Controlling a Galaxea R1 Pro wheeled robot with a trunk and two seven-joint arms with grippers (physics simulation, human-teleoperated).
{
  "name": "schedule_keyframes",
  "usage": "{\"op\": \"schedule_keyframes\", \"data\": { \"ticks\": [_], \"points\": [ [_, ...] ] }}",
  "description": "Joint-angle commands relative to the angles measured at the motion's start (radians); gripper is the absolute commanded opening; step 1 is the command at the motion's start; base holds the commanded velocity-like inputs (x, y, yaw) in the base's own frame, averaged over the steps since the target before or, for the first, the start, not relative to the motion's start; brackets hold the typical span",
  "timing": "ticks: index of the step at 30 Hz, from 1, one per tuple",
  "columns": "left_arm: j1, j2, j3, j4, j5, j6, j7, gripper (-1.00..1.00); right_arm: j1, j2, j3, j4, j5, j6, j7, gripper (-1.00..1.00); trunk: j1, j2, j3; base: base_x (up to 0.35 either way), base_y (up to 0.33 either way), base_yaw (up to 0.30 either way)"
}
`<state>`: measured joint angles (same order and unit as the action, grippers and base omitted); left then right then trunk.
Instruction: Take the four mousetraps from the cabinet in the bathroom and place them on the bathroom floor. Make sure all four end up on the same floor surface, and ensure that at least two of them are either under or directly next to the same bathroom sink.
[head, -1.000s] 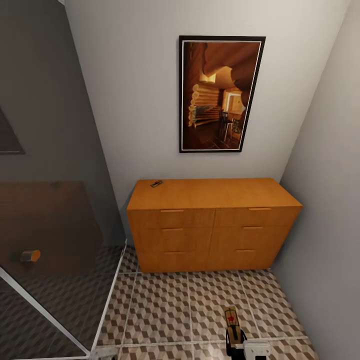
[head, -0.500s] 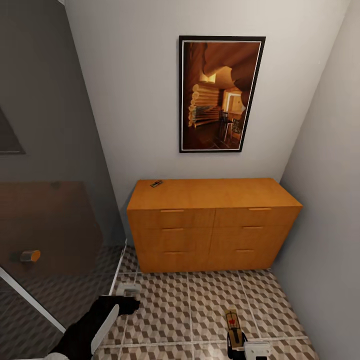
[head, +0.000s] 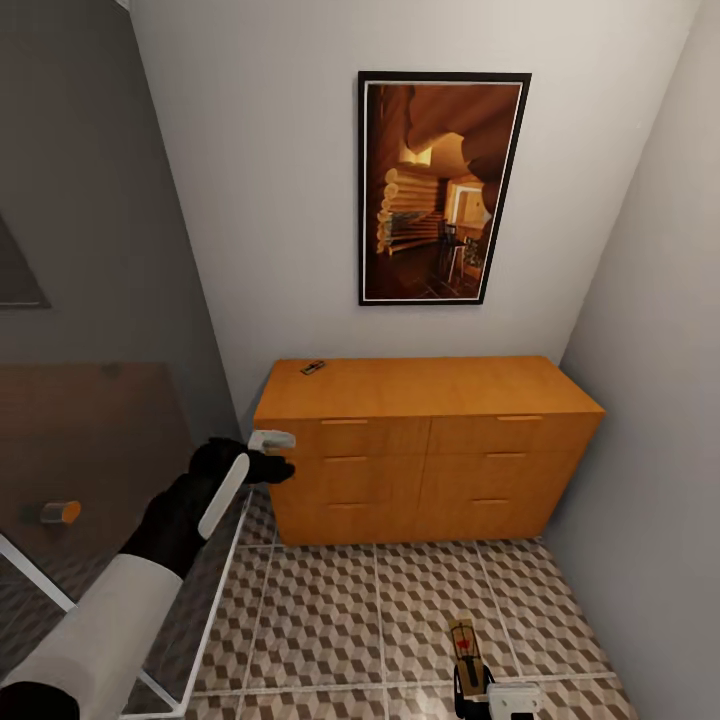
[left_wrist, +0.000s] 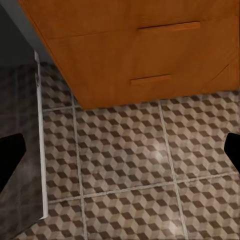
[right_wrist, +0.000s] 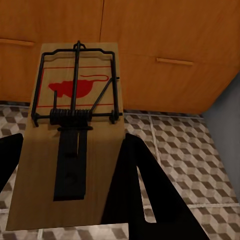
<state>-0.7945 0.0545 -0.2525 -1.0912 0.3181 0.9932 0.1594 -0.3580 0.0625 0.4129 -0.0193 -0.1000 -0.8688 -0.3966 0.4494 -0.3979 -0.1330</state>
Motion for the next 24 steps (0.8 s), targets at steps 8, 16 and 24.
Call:
{"op": "schedule_keyframes", "data": {
  "ticks": [8,16,24],
  "points": [
    [-0.246,0.001,0.027,0.079,0.012,0.014,0.012,1.00,-0.001,0.000,0.010,0.001,-0.011,-0.003,-0.001,-1.00,0.001,-0.002,-0.002,0.000,0.000,0.000],
    [-0.325,0.007,0.029,0.024,0.010,0.027,0.011,1.00,-0.001,0.004,0.011,0.001,-0.010,-0.003,-0.001,-1.00,0.001,-0.002,-0.002,0.000,0.000,0.000],
    [-0.331,0.066,0.021,-0.038,0.010,0.033,0.007,1.00,-0.001,0.005,0.012,0.001,-0.010,-0.002,0.004,-1.00,0.001,-0.002,-0.002,0.000,0.000,0.000]
  ]
}}
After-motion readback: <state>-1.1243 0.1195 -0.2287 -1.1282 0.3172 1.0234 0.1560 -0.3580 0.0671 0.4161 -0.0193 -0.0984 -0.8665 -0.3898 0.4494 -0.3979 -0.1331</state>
